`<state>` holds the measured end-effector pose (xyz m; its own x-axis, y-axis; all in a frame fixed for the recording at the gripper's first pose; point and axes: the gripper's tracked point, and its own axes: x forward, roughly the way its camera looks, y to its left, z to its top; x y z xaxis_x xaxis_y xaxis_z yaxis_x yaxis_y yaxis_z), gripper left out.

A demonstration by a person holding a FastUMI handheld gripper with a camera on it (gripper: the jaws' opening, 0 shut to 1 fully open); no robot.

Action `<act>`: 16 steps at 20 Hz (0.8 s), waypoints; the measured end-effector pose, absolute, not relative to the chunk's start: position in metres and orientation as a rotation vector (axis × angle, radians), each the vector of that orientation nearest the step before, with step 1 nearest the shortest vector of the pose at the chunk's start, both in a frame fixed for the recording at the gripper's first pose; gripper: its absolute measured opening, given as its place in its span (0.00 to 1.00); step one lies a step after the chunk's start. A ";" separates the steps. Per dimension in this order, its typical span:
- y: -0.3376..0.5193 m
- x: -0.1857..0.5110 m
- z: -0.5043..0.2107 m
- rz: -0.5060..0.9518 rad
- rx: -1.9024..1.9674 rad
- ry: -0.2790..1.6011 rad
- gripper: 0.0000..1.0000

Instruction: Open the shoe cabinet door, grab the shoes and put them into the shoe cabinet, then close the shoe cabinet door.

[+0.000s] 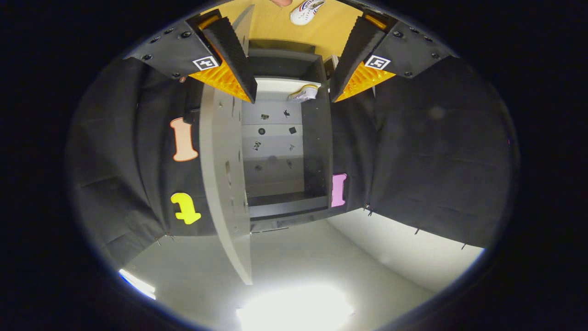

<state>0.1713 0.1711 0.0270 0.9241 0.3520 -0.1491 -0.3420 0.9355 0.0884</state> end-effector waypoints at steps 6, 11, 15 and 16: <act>0.223 0.175 -0.073 0.429 -0.016 0.334 0.99; 0.251 0.166 -0.168 0.463 -0.007 0.512 1.00; 0.263 0.158 -0.237 0.463 0.013 0.654 1.00; 0.268 0.155 -0.253 0.466 0.024 0.688 1.00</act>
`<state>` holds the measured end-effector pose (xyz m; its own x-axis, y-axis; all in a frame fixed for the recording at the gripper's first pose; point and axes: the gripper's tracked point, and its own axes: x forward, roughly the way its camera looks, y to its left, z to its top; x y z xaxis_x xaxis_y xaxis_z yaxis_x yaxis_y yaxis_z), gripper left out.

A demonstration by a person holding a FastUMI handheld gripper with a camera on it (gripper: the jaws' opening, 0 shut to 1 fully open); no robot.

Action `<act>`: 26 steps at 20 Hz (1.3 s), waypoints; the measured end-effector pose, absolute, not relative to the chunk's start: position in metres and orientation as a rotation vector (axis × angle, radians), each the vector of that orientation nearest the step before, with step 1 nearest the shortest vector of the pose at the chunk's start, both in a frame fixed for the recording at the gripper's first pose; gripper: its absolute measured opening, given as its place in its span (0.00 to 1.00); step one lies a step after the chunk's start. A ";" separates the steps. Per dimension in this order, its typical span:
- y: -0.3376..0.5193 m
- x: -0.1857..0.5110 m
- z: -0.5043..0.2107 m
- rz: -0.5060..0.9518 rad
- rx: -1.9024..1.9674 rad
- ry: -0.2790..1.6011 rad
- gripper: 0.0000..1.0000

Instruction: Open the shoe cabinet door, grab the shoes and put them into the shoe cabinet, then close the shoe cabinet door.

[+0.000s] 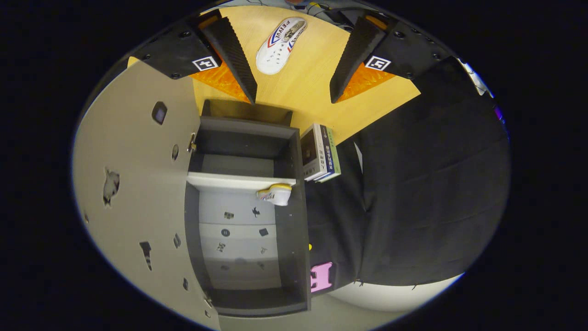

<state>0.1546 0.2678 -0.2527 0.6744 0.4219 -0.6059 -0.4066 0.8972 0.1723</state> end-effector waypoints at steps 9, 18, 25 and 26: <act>0.284 0.126 -0.374 0.464 0.054 0.969 0.97; 0.289 0.102 -0.448 0.453 0.022 1.171 0.90; 0.291 0.096 -0.480 0.410 -0.003 1.260 0.90; 0.288 0.096 -0.483 0.395 -0.010 1.267 0.88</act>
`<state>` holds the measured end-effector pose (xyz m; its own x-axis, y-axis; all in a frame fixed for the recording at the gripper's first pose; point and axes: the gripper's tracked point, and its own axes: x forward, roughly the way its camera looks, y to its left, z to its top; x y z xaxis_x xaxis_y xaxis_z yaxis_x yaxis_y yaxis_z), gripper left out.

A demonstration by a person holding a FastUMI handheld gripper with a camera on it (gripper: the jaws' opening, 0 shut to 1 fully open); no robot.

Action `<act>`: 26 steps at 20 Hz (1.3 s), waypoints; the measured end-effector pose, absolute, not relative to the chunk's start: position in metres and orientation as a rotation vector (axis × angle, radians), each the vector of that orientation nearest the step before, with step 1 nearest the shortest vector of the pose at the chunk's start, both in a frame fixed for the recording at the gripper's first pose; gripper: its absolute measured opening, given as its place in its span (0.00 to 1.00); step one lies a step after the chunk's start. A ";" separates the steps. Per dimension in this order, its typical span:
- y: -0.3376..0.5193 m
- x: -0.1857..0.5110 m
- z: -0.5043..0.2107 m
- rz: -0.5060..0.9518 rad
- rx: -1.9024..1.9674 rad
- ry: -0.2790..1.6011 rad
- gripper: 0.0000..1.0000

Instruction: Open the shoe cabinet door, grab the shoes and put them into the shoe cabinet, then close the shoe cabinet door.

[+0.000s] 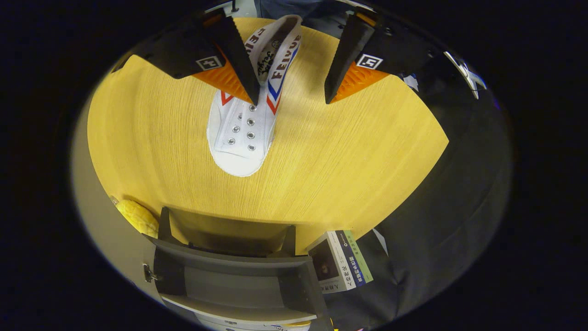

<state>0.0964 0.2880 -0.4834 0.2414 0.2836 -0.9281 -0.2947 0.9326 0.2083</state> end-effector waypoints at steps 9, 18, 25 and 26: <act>0.271 0.100 -0.498 0.330 -0.181 1.295 0.54; 0.267 0.101 -0.495 0.339 -0.026 1.265 0.04; 0.280 0.134 -0.451 0.389 0.154 1.161 0.03; 0.282 0.139 -0.443 0.396 0.171 1.143 0.03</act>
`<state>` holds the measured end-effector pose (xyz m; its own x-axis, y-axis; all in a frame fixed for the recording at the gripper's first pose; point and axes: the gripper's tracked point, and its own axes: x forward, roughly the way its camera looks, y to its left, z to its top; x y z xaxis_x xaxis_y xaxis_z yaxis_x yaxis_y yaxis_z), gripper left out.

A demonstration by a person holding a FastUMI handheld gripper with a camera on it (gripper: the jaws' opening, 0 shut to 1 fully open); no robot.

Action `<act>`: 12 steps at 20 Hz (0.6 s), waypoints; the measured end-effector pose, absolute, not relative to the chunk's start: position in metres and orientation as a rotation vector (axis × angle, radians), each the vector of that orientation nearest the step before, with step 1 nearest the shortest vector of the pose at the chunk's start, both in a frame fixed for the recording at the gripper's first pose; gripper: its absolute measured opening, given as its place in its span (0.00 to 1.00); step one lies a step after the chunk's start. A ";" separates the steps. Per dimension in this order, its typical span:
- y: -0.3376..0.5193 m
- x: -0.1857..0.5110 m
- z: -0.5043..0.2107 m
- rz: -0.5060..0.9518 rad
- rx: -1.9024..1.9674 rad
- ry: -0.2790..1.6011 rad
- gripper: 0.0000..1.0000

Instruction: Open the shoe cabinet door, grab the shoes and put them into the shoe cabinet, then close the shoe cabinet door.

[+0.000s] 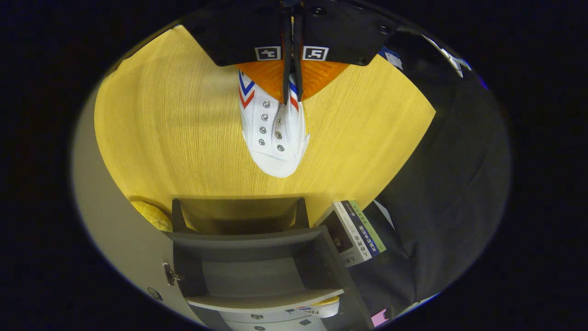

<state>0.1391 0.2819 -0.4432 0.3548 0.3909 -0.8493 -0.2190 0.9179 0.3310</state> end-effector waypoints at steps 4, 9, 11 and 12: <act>0.297 0.163 -0.407 0.415 0.258 1.087 0.03; 0.297 0.205 -0.350 0.428 0.280 0.957 0.03; 0.294 0.225 -0.323 0.425 0.289 0.896 0.03; 0.294 0.238 -0.311 0.424 0.296 0.869 0.03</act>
